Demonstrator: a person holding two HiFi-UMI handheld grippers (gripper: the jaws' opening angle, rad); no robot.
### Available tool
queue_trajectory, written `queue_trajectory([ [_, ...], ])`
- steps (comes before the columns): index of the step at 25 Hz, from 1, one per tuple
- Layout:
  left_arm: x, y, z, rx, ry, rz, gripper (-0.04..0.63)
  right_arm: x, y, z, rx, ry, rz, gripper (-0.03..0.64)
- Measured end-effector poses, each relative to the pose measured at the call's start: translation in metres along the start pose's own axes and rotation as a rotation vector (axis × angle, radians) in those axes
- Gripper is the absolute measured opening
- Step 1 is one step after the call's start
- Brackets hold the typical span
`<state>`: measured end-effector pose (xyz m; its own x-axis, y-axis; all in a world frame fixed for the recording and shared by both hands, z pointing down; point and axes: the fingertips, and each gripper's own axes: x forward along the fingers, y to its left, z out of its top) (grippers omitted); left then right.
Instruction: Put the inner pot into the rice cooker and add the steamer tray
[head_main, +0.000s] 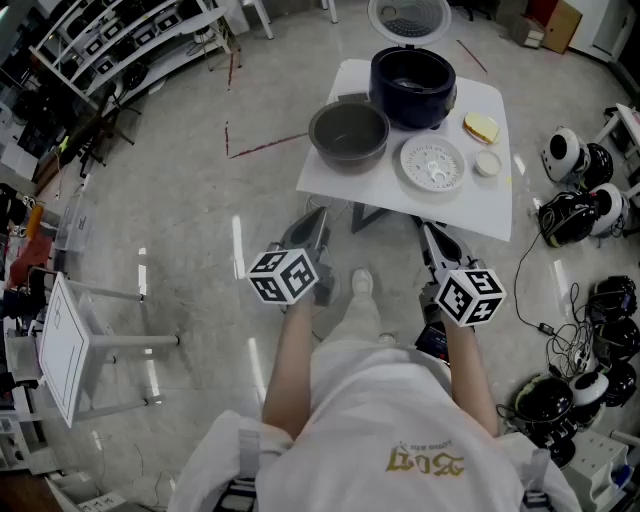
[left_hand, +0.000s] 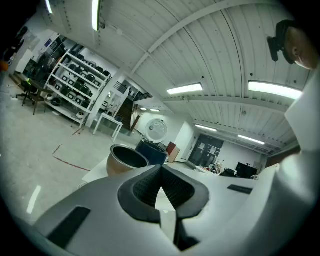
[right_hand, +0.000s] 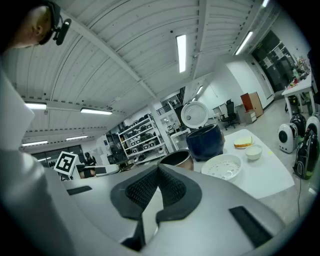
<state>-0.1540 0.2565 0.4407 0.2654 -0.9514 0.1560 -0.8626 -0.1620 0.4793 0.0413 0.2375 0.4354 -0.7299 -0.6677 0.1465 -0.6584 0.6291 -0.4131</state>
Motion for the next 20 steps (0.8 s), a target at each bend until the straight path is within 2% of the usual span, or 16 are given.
queue_trajectory([
  [7,-0.005,0.001,0.007,0.006,-0.013,0.026,0.017,-0.005,-0.003,0.001,0.01,-0.008,0.003,0.011],
  [10,-0.001,0.002,0.01,0.038,-0.029,0.056,0.017,-0.009,-0.021,0.011,0.022,-0.032,-0.003,0.011],
  [11,0.002,0.003,0.01,0.045,-0.028,0.067,0.05,-0.008,-0.03,0.015,0.027,-0.036,-0.006,0.011],
  [12,0.006,0.005,0.011,0.043,-0.023,0.074,0.165,-0.007,-0.039,0.019,0.031,-0.032,-0.009,0.012],
  [13,0.01,0.008,0.011,0.032,-0.016,0.077,0.23,-0.003,-0.046,0.021,0.034,-0.022,-0.008,0.043],
  [14,0.014,0.011,0.013,0.019,-0.013,0.081,0.235,0.001,-0.051,0.023,0.037,-0.01,-0.002,0.101],
  [15,0.017,0.016,0.016,0.009,-0.012,0.086,0.228,0.007,-0.054,0.025,0.039,0.002,0.007,0.128],
  [20,0.037,0.043,0.013,-0.022,0.018,0.124,0.227,0.035,-0.079,0.028,0.03,0.036,0.007,0.14],
])
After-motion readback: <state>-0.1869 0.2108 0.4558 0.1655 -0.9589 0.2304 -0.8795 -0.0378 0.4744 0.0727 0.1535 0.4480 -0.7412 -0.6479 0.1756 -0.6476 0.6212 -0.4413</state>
